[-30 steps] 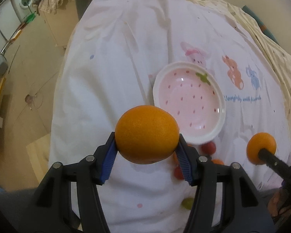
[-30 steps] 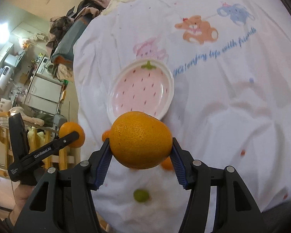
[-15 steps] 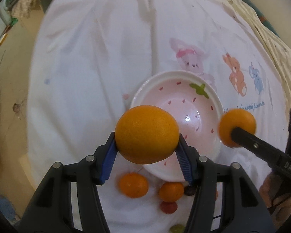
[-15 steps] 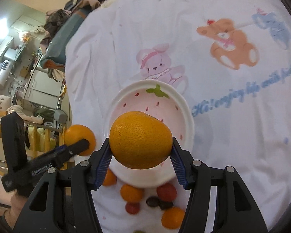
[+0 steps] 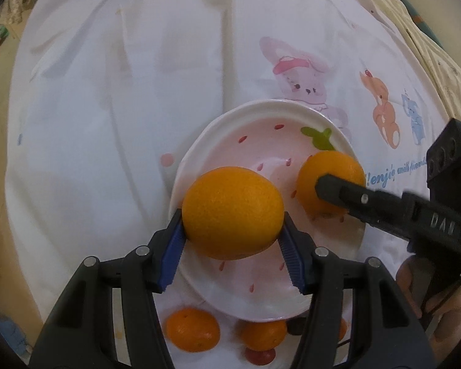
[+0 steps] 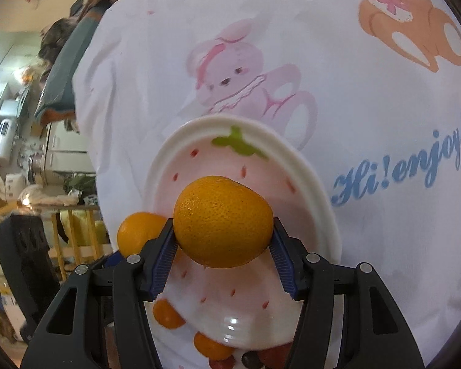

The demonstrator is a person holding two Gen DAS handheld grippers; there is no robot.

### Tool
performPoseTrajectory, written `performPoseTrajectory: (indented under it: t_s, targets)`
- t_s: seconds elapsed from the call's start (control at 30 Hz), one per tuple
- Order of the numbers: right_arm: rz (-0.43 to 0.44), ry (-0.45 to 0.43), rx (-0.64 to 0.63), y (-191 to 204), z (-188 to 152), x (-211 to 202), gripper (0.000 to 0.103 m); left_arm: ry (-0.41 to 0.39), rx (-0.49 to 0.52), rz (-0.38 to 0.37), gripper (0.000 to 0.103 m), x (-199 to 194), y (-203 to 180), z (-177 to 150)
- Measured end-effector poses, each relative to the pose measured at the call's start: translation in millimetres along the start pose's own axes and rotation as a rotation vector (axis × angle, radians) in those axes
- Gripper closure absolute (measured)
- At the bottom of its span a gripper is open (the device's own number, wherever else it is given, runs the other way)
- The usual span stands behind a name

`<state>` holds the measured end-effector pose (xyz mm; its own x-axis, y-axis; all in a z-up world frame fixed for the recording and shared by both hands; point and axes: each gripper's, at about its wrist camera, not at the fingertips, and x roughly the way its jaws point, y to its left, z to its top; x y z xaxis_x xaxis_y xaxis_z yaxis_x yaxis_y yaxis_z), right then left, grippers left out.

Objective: Organize fruits
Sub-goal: 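Carry the large orange onto the pink plate with the left gripper while the right gripper places a tangerine there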

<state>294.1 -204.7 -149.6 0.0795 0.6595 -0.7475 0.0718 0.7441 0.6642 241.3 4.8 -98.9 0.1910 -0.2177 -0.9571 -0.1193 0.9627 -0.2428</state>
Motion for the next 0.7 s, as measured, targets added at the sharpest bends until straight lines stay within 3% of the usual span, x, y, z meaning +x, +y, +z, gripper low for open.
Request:
performPoseTrajectory:
  t_s: [0.2, 0.33, 0.53, 0.7]
  targets:
    - [0.038, -0.021, 0.057, -6.0, 18.5, -4.9, 0.037, 0.011, 0.028, 0.017, 0.047, 9.9, -9.1, 9.3]
    - [0.088, -0.023, 0.057, -4.2, 23.1, -9.2, 0.022, 0.002, 0.038, 0.021, 0.047, 12.8, -14.2, 15.3]
    - [0.105, -0.045, 0.07, -8.4, 25.8, -19.9, 0.021, -0.032, 0.028, 0.022, 0.043, 12.1, -14.8, 24.9]
    - [0.102, -0.055, 0.074, -14.1, 23.6, -27.6, 0.021, -0.054, 0.023, 0.032, 0.026, 7.2, -12.8, 26.6]
